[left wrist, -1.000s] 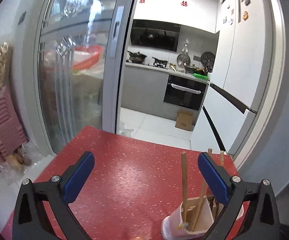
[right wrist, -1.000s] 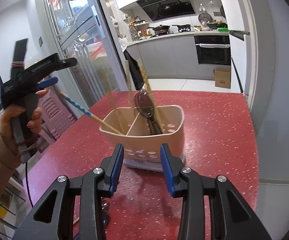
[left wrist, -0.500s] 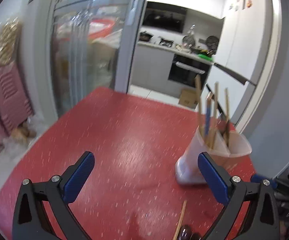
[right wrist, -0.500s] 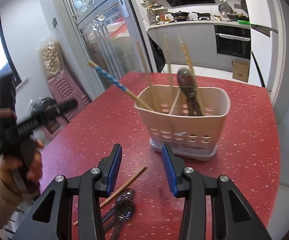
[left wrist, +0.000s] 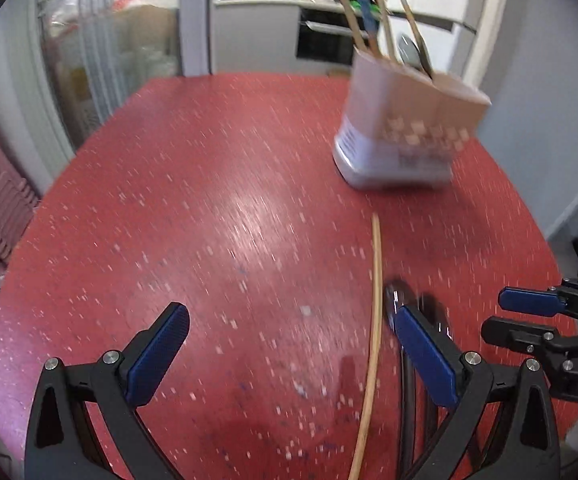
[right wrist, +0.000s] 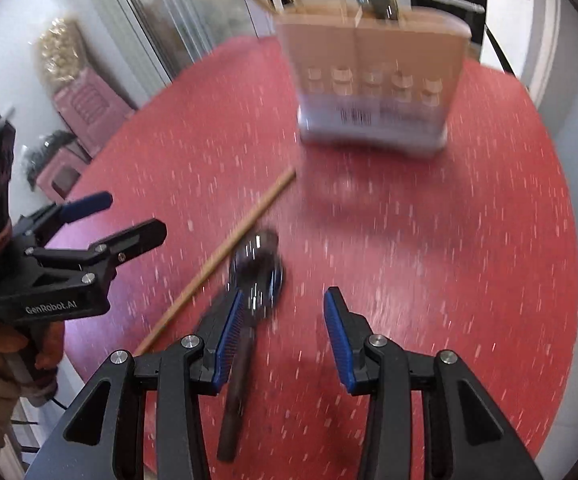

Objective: Organize utensils
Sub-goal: 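Move both open tools back over the remaining spoons and chopstick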

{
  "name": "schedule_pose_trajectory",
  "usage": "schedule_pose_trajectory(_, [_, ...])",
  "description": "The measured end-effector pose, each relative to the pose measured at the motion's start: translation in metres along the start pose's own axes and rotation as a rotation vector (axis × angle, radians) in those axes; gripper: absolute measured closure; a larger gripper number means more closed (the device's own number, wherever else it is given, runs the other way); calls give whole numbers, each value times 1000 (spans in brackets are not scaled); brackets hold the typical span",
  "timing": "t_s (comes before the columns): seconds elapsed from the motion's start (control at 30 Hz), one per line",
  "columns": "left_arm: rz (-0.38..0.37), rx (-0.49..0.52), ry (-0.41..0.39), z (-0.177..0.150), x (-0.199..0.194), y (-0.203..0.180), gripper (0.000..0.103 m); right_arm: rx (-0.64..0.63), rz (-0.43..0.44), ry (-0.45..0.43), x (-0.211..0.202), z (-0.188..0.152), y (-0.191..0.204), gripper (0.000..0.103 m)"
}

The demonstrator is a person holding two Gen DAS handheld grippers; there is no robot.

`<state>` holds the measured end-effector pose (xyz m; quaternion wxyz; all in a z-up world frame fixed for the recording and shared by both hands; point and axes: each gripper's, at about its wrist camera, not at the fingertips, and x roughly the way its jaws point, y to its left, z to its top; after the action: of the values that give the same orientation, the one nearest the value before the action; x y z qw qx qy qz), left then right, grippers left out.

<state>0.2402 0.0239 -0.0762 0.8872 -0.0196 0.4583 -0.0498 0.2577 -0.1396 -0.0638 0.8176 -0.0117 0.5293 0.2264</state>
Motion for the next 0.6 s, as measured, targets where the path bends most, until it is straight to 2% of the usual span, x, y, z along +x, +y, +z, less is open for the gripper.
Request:
schedule_pose_trajectory(0.1, [11,52,37,-13,6,-6,0,28,-11,46,7,-19,3,58])
schedule_pose_trajectory(0.27, [-16,77,78,-23,10,-6,0,22,-50,56,9,-34,15,58])
schedule_pose_trajectory(0.4, [-33,92,103,-26,15,-6,0,-11,-84,63,11,-37,34,58])
schedule_pose_trajectory(0.6, [-10,111,114,-30,21,-9,0,-56,-171,90,28,-36,45,58])
